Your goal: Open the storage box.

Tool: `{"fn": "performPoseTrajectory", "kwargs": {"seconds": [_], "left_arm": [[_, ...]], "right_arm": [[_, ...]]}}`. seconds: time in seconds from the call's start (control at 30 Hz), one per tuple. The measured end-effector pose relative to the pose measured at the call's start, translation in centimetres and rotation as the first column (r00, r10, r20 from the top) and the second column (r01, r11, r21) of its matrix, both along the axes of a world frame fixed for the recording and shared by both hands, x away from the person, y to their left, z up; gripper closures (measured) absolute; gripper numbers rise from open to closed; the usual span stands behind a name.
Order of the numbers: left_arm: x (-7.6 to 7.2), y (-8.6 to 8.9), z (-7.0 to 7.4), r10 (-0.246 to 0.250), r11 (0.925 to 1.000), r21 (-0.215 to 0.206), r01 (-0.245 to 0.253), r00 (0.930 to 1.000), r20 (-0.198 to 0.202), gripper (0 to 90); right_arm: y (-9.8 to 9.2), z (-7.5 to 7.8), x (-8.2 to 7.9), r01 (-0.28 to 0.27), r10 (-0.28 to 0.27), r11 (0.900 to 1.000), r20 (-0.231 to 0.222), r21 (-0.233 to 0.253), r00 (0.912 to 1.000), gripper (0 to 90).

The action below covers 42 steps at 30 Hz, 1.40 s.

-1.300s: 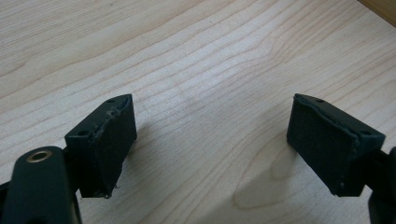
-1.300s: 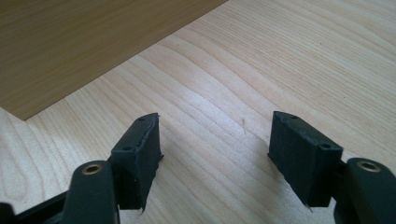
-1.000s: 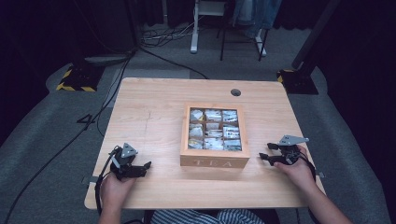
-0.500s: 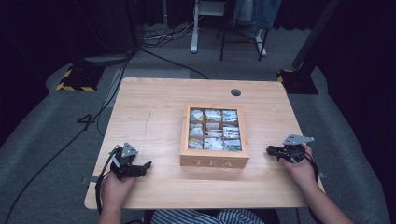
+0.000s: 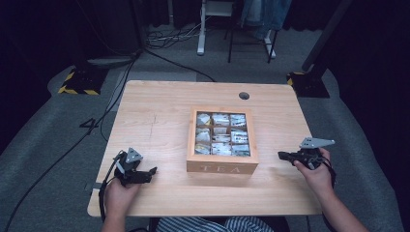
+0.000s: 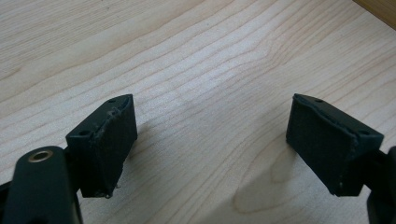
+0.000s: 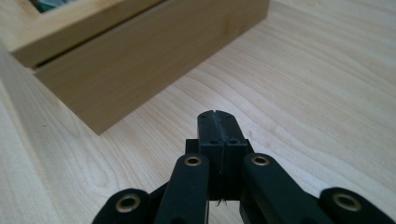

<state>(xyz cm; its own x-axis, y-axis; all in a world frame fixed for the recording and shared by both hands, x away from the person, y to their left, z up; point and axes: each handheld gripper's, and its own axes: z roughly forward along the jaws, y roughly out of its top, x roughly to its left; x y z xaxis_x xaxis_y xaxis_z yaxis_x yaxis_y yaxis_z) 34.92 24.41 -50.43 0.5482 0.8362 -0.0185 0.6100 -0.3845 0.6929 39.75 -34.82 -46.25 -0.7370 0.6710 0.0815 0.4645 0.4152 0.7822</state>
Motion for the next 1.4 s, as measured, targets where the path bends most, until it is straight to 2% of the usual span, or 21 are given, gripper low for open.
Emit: {"fn": "performPoseTrajectory", "kwargs": {"seconds": [0.07,0.17,0.33,0.4,0.47,0.5,0.57,0.6,0.63,0.67,0.7,0.93,1.2,1.4], "left_arm": [[0.0,0.0,0.0,0.0,1.0,0.0,0.0,1.0,0.0,17.0],[0.0,0.0,0.0,0.001,1.0,0.0,-0.001,1.0,0.0,17.0],[0.0,0.0,0.0,0.002,1.0,-0.001,-0.002,1.0,0.0,17.0],[0.0,0.0,0.0,0.002,1.0,-0.001,-0.002,1.0,0.0,17.0],[0.0,0.0,0.0,0.003,1.0,0.002,-0.003,1.0,0.003,17.1],[0.0,0.0,0.0,0.006,1.0,0.004,-0.006,1.0,0.004,17.1],[-0.1,0.0,0.0,0.005,1.0,0.005,-0.005,1.0,0.0,17.2],[-0.1,0.0,0.0,0.005,1.0,0.005,-0.005,1.0,0.0,17.1],[-0.2,-0.1,0.0,0.008,1.0,0.002,-0.008,1.0,0.001,17.2],[-0.2,-0.1,0.0,0.008,1.0,0.002,-0.008,1.0,0.001,17.2],[-0.2,-0.1,0.0,0.007,1.0,-0.003,-0.007,1.0,0.0,17.1],[-0.2,-0.1,0.0,0.008,1.0,-0.001,-0.008,1.0,-0.001,17.1],[-0.2,-0.1,0.0,0.008,1.0,-0.003,-0.008,1.0,0.0,17.2],[-0.2,-0.1,0.0,0.007,1.0,-0.002,-0.007,1.0,0.0,17.2]], "right_arm": [[0.3,0.4,-0.2,-0.033,0.033,0.999,0.014,0.013,0.9994,90.0],[0.7,0.6,-0.6,-0.095,0.095,0.995,0.006,0.029,0.9955,90.0],[2.2,1.2,-1.1,-0.2,0.2,0.979,0.013,0.046,0.9797,90.0],[3.0,1.4,-1.4,-0.24,0.24,0.969,0.018,0.05,0.9707,90.0],[3.3,1.4,-1.4,-0.253,0.253,0.966,0.018,0.051,0.9673,90.0],[4.0,1.5,-1.6,-0.285,0.285,0.958,0.017,0.041,0.9584,90.0],[4.6,1.6,-1.6,-0.309,0.309,0.95,0.017,0.04,0.951,90.0],[4.6,1.6,-1.6,-0.309,0.309,0.95,0.017,0.04,0.951,90.0],[5.1,1.5,-1.6,-0.328,0.328,0.944,0.013,0.04,0.9445,90.0],[5.1,1.5,-1.6,-0.328,0.328,0.944,0.013,0.04,0.9445,90.0],[5.4,1.4,-1.6,-0.345,0.345,0.938,0.007,0.034,0.9387,90.0],[5.8,1.4,-1.8,-0.364,0.364,0.931,0.003,0.04,0.9314,90.0],[5.6,1.4,-1.8,-0.368,0.368,0.928,0.001,0.061,0.9298,90.0],[6.0,1.2,-1.8,-0.371,0.372,0.927,-0.002,0.045,0.9283,90.0]]}}
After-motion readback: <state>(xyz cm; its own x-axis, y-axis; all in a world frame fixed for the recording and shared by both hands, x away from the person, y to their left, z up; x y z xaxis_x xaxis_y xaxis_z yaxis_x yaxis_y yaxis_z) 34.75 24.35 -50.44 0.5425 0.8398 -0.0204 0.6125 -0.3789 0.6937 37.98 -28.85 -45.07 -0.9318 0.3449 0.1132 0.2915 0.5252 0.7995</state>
